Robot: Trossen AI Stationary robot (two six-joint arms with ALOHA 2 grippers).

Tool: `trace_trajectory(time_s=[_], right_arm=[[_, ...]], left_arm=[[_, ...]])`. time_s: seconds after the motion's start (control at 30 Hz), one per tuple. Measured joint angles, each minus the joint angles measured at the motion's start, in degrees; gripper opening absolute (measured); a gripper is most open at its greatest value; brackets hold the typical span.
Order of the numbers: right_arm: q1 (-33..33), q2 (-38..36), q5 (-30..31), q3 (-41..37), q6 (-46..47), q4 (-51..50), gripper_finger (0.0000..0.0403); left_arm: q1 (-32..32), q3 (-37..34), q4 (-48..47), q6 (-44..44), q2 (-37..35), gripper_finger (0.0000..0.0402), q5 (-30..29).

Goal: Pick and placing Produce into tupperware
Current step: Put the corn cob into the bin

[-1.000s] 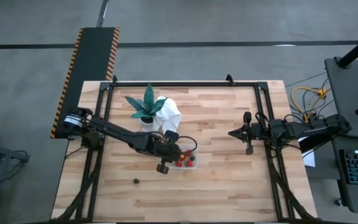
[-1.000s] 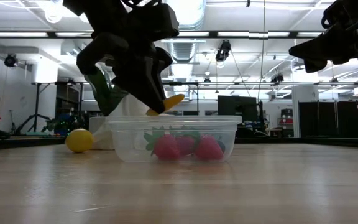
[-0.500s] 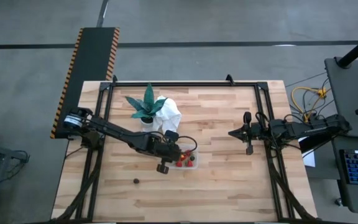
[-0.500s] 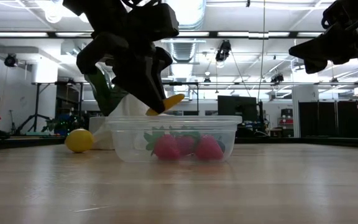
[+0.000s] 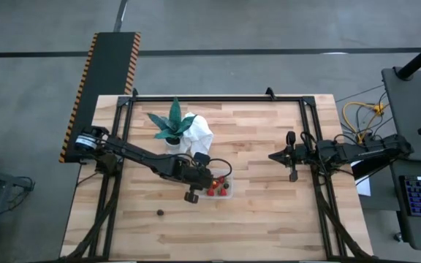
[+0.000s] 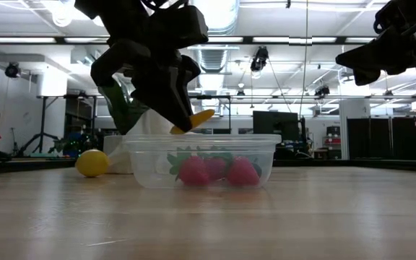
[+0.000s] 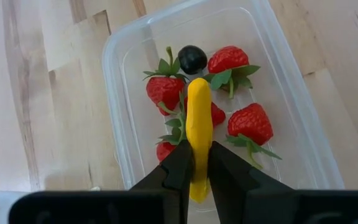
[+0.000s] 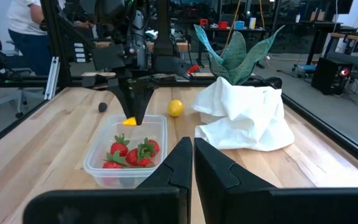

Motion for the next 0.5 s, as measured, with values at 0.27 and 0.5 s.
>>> trace_trajectory(time_s=[0.27, 0.5], right_arm=[[-0.01, 0.00, -0.01, 0.00, 0.00, 0.00, 0.0009], [-0.02, 0.00, -0.02, 0.00, 0.00, 0.00, 0.0009]], left_arm=[[0.02, 0.00, -0.11, 0.31, 0.00, 0.0035, 1.33], [0.04, 0.00, -0.10, 0.31, 0.00, 0.0035, 1.57]])
